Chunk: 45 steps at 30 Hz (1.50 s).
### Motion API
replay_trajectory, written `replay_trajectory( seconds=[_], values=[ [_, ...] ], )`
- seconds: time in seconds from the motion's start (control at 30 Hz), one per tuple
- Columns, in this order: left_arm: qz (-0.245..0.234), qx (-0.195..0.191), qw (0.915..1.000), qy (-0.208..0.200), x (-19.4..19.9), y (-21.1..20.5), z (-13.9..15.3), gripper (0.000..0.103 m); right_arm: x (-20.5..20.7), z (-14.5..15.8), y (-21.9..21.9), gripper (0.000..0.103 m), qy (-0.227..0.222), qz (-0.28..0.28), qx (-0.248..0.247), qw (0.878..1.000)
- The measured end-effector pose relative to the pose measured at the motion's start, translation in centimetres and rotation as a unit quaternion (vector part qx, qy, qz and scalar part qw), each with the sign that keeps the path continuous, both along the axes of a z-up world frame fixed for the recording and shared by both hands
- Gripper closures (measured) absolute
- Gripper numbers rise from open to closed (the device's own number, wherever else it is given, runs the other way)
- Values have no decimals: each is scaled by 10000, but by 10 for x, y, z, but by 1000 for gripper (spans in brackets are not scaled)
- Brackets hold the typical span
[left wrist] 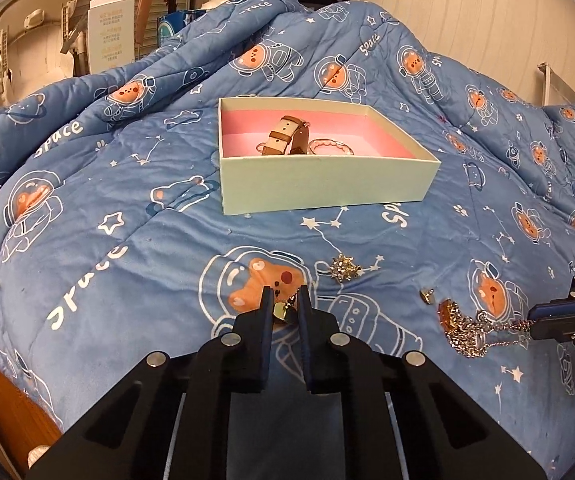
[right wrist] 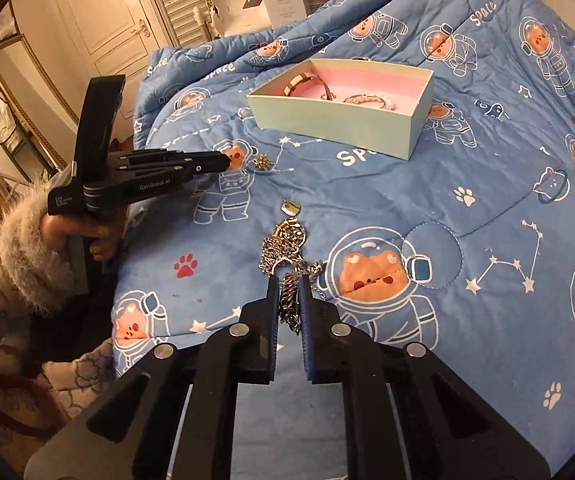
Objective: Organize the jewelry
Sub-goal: 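Grasp a small gold charm with the left tool while the right tool grasps a silver chain, then carry the charm into the box with the left tool while the right tool lifts the chain toward it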
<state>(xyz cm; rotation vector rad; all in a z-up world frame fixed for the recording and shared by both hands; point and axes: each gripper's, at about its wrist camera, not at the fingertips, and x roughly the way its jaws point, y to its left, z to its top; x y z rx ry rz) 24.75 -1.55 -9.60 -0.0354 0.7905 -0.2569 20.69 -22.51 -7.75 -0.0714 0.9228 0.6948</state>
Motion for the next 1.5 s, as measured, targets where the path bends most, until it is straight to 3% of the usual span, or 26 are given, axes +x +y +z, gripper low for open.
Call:
replay_trajectory(
  seconds=[0.6,1.23,1.5],
  values=[
    [-150,-282,9986,-416,-34,-2,56,92,-2,95,13,93,-705,10,615,9956],
    [-526,-205,9924,-1094,-21,-15,136,92,14,185,30,93,-1708,154,600,9834],
    [-631,-195,9901,-1236,3,-22,157,92,43,223,37,93,-2176,64,494,9748]
  ],
)
